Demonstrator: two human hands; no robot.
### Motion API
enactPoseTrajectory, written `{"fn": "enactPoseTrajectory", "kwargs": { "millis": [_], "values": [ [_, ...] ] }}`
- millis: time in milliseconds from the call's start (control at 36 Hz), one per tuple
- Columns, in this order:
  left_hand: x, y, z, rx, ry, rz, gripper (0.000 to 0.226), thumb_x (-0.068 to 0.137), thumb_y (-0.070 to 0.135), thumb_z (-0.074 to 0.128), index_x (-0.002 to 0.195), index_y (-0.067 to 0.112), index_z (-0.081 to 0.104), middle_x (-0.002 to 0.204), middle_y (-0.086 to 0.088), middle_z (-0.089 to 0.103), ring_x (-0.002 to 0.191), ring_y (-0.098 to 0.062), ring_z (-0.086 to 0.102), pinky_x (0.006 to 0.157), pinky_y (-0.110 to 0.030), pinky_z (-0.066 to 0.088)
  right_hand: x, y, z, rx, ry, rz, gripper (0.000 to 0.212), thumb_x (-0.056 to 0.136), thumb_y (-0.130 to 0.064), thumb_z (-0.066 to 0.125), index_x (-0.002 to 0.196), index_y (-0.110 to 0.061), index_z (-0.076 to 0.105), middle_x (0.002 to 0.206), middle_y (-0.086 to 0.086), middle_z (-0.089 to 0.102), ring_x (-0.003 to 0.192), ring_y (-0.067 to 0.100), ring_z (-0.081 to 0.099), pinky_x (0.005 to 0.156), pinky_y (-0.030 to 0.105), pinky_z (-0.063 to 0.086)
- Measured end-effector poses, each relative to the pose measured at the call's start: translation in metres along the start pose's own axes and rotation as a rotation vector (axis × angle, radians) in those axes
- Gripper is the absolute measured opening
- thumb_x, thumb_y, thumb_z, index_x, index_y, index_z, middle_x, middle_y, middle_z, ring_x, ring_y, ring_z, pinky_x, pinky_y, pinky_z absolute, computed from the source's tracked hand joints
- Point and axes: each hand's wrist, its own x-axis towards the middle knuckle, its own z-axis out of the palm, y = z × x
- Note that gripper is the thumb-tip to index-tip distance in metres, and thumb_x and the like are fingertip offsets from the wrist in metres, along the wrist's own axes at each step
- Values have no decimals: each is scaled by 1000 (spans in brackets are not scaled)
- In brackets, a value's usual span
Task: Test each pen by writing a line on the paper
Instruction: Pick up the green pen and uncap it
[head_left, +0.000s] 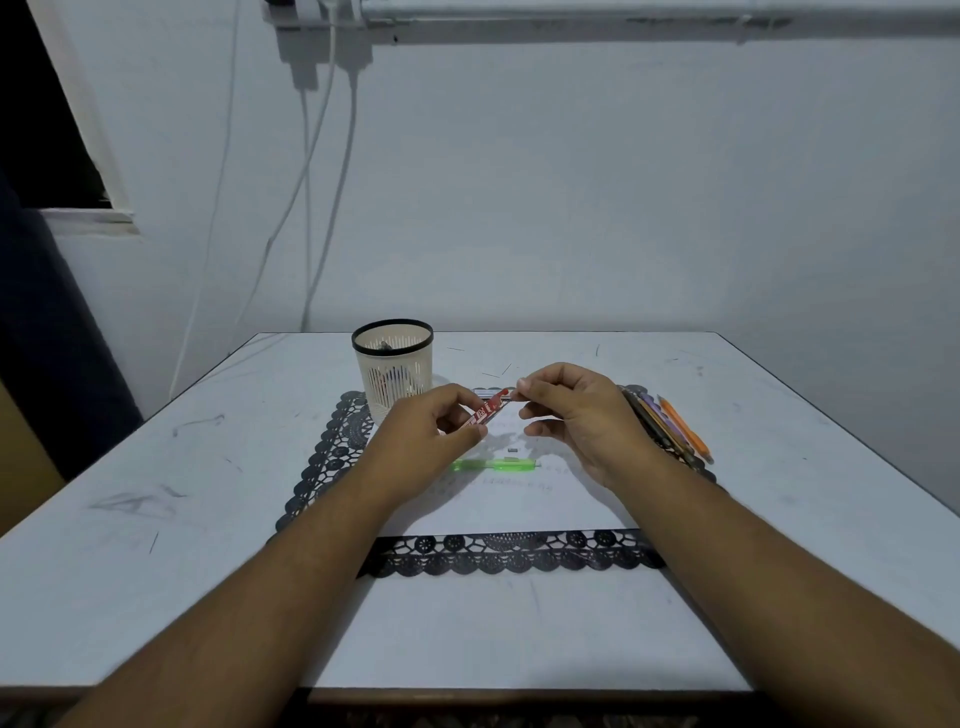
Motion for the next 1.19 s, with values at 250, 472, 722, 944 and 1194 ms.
{"fn": "enactPoseTrajectory", "kwargs": {
  "millis": [250, 472, 722, 944, 1194],
  "values": [
    [-3, -1, 0, 26, -16, -4, 17, 92, 21, 76, 104, 33, 72, 86, 11, 72, 77, -6, 66, 76, -35, 54, -3, 0, 1, -9, 5, -16, 9, 92, -10, 76, 91, -5, 69, 89, 14, 77, 71, 20, 67, 64, 32, 58],
    [-2, 1, -1, 38, -10, -13, 18, 92, 21, 76, 106, 32, 72, 86, 13, 72, 78, -5, 66, 77, -35, 55, 0, 1, 0, 12, -7, -20, 7, 89, -3, 77, 95, -4, 75, 88, 13, 76, 75, 21, 68, 69, 31, 58],
    [-1, -2, -1, 76, -6, -9, 21, 90, 22, 78, 107, 32, 71, 92, 13, 73, 82, -3, 65, 79, -29, 55, 0, 0, 1, 21, -11, -12, 8, 86, -2, 79, 93, -5, 76, 88, 13, 74, 79, 22, 69, 68, 32, 60],
    [-1, 0, 0, 129, 25, 22, 21, 88, 19, 80, 105, 28, 72, 97, 15, 73, 89, -1, 65, 78, -19, 51, 1, -4, -5, 41, 53, -39, 7, 91, -10, 76, 92, -5, 71, 96, 18, 78, 77, 23, 70, 58, 31, 58],
    [1, 0, -2, 253, 44, 105, 40, 91, 21, 75, 126, 36, 63, 95, 17, 70, 81, 1, 63, 73, -22, 50, 7, -6, -13, 114, 182, -46, 5, 96, -8, 71, 100, -6, 69, 85, 13, 76, 67, 20, 70, 58, 31, 61]
  ]
}}
